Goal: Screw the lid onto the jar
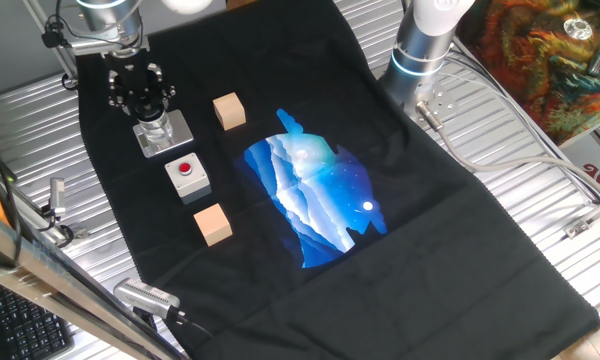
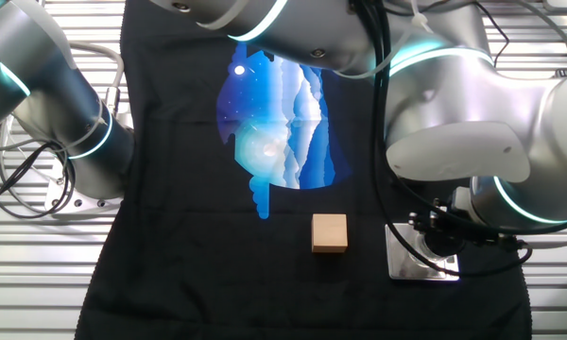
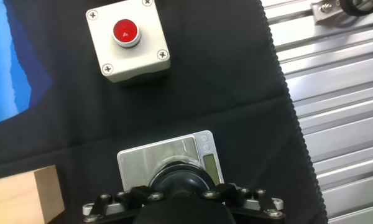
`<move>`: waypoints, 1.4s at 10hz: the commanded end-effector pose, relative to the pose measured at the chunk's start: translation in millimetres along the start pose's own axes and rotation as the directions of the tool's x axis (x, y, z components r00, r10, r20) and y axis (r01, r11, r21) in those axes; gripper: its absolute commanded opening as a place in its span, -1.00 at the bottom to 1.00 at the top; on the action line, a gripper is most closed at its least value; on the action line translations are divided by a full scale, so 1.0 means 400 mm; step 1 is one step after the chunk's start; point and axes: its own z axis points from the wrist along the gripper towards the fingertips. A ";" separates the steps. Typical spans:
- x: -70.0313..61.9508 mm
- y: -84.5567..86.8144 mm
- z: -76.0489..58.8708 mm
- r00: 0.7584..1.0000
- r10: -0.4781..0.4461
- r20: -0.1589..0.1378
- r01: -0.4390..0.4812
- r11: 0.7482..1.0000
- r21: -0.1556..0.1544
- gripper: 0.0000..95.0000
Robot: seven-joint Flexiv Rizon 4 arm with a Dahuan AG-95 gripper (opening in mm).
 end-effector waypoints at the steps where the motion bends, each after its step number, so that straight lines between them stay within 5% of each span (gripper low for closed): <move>1: 0.000 0.001 0.001 1.000 0.005 0.003 -0.005 1.000 -0.001 0.20; 2: 0.000 0.001 0.001 1.000 0.019 0.002 -0.019 1.000 0.000 0.20; 3: 0.000 0.001 0.001 0.999 0.032 0.003 -0.032 0.999 0.001 -0.60; 4: 0.000 0.001 0.001 0.999 0.039 0.003 -0.039 0.999 0.000 -1.00; 14: 0.000 0.001 0.001 0.991 0.133 0.001 -0.133 0.991 0.001 -1.00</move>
